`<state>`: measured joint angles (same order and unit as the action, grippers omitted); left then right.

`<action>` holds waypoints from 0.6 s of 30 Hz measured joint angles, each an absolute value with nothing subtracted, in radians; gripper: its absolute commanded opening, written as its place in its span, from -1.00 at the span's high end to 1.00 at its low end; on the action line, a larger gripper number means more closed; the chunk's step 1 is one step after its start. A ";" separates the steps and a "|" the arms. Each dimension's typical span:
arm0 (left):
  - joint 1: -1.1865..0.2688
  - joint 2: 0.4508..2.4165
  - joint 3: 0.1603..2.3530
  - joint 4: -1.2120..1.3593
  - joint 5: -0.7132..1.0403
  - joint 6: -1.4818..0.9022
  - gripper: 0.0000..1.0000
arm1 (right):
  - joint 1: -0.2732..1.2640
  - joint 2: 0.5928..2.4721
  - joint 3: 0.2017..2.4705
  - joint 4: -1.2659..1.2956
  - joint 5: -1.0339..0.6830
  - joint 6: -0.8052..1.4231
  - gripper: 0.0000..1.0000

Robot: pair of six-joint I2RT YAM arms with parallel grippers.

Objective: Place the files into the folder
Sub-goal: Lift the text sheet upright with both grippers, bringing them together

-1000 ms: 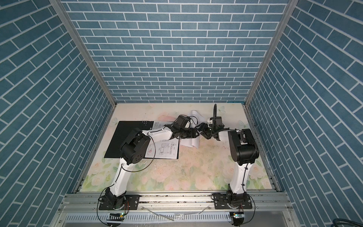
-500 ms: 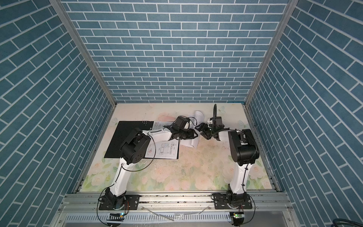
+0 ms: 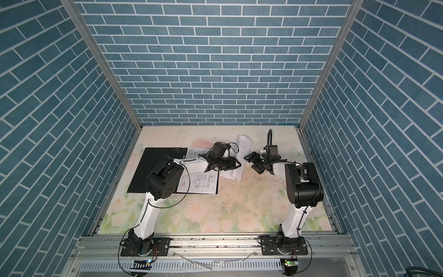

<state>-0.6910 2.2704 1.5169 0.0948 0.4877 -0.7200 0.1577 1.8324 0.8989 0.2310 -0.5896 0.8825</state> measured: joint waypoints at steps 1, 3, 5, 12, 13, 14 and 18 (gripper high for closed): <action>-0.690 2.270 1.512 0.106 0.493 -0.726 0.01 | 0.158 1.835 0.889 0.257 -0.595 0.886 -0.64; -0.687 2.270 1.503 0.124 0.500 -0.735 0.01 | 0.158 1.847 0.873 0.323 -0.608 0.894 -0.64; -0.686 2.268 1.494 0.139 0.503 -0.742 0.01 | 0.158 1.864 0.858 0.397 -0.620 0.904 -0.63; -0.684 2.262 1.463 0.192 0.510 -0.764 0.01 | 0.158 1.911 0.849 0.536 -0.635 0.920 -0.62; -0.683 2.262 1.459 0.200 0.513 -0.770 0.01 | 0.158 1.919 0.849 0.554 -0.638 0.921 -0.62; -0.682 2.262 1.456 0.208 0.517 -0.774 0.02 | 0.158 1.927 0.849 0.571 -0.641 0.924 -0.62; -0.679 2.262 1.441 0.237 0.525 -0.792 0.01 | 0.157 1.962 0.849 0.654 -0.658 0.948 -0.61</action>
